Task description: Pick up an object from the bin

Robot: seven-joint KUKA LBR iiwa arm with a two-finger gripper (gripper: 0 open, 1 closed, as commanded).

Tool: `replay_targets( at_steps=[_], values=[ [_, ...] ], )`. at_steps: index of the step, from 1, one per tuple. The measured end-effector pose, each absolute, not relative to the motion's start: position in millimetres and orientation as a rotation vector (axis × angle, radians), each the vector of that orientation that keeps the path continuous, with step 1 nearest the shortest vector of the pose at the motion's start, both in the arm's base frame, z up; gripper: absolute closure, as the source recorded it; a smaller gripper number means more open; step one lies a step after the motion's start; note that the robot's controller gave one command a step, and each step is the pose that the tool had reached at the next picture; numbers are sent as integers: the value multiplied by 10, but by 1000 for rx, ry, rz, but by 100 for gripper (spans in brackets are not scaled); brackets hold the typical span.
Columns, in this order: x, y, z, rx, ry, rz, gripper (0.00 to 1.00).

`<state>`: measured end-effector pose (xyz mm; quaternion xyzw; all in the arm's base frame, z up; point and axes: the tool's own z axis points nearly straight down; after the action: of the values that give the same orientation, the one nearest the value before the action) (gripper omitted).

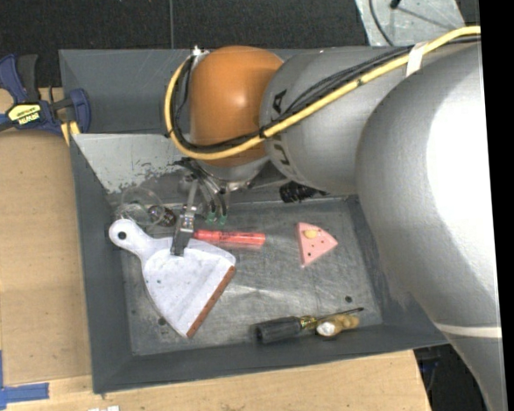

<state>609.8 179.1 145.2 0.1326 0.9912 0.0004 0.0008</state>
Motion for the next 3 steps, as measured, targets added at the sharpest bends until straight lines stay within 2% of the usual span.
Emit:
replay_targets(
  at_steps=[1, 2, 3],
  values=[
    [6085, 1743, 1176, 513, 3091, 7, 0],
    [6127, 1337, 778, 884, 2994, 12, 100],
    [6128, 1337, 778, 884, 2994, 12, 100]
  ],
)
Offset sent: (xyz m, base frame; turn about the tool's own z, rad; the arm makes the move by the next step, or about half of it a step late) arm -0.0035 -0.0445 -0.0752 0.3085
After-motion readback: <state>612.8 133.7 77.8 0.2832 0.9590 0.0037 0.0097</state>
